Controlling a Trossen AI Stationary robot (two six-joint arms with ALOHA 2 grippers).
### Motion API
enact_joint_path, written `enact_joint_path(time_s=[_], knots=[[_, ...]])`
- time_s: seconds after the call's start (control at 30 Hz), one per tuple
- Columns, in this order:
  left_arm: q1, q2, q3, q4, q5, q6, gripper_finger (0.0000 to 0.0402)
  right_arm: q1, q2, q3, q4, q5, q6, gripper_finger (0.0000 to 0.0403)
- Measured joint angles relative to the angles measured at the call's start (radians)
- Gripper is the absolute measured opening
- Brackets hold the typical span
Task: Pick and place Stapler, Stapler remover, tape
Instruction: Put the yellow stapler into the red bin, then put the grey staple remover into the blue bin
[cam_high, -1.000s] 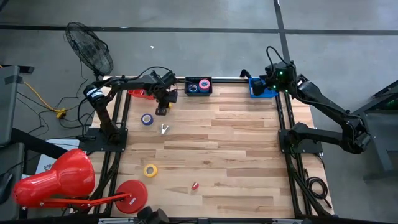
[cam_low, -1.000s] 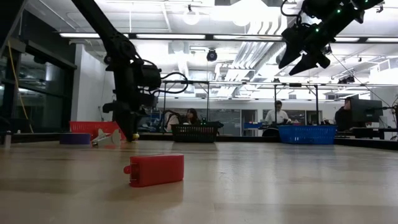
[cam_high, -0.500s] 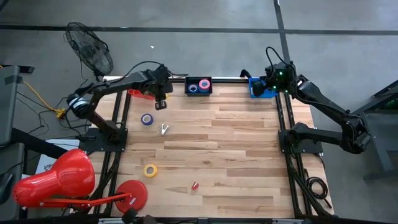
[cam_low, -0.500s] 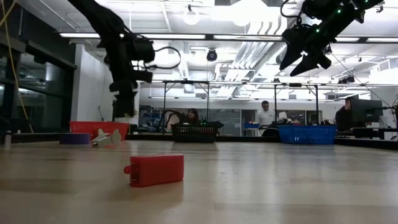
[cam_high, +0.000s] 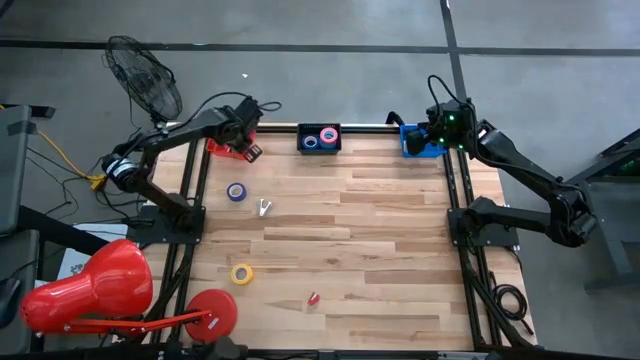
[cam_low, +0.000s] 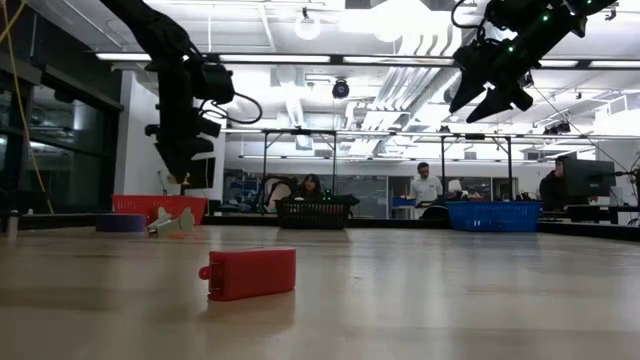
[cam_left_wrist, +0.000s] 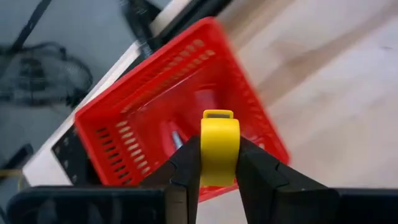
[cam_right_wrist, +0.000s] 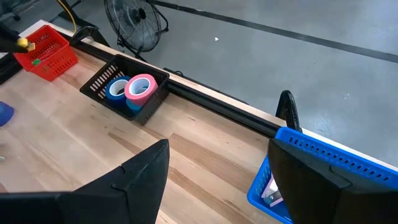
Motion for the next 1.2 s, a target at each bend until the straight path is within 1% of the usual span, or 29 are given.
enact_joint_path(time_s=[0.23,0.4,0.5,0.63,0.9,1.07,1.13,1.2], knots=[[0.044,0.0,0.0,-0.018,-0.049,-0.041,0.0082,0.0,0.0,0.0,0.0,0.0,0.007,0.0264],[0.044,0.0,0.0,-0.039,-0.078,-0.062,0.0083,0.0,0.0,0.0,0.0,0.0,0.007,0.0264],[0.044,0.0,0.0,-0.046,-0.079,-0.067,0.0087,0.0,0.0,0.0,0.0,0.0,0.007,0.0263],[0.042,0.0,0.0,-0.046,-0.081,-0.069,0.0107,0.0,0.0,0.0,0.0,0.0,0.007,0.0263],[0.042,0.0,0.0,-0.034,-0.09,-0.065,0.017,0.0,0.0,0.0,0.0,0.0,0.007,0.0263],[0.042,0.0,0.0,-0.018,-0.096,-0.061,0.0193,0.0,0.0,0.0,0.0,-0.01,0.007,0.0263],[0.042,0.0,0.0,-0.017,-0.076,-0.055,0.0198,0.0,0.0,0.0,0.0,-0.018,0.006,0.0263],[0.042,0.0,0.0,-0.015,-0.039,-0.016,0.0199,0.0,0.0,0.0,0.0,-0.023,0.007,0.0263]])
